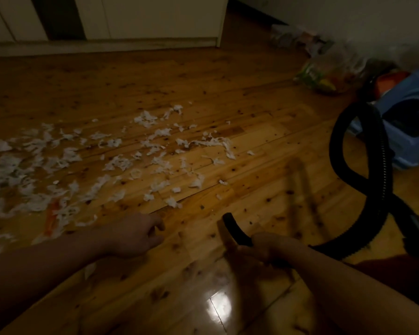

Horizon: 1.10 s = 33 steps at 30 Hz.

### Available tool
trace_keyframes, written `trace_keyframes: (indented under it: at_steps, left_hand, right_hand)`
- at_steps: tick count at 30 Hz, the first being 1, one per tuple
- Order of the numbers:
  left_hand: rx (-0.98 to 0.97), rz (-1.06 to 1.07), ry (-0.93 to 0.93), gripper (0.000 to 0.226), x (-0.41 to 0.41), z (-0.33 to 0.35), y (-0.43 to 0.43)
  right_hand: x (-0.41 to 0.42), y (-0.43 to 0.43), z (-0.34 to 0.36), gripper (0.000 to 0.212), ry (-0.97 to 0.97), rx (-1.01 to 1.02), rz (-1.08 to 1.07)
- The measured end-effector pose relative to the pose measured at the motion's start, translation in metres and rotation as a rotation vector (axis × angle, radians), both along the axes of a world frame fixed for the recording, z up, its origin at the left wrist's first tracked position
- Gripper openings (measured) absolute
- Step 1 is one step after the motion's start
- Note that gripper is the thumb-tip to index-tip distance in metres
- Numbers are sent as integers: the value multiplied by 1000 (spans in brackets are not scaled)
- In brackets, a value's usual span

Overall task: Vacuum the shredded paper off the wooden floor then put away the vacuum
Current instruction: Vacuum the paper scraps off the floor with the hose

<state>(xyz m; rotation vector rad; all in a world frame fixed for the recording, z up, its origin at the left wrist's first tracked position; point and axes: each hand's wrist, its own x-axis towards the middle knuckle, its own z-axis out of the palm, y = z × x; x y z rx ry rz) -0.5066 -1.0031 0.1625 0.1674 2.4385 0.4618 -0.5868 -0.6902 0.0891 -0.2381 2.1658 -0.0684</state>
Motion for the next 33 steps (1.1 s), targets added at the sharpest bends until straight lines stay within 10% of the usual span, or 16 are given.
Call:
trace_keyframes:
  at_steps: [33]
  left_hand:
    - [14,-8,-49,38,-36,-4,11]
  right_hand:
    - [-53,-24,8,54,-72,142,-221]
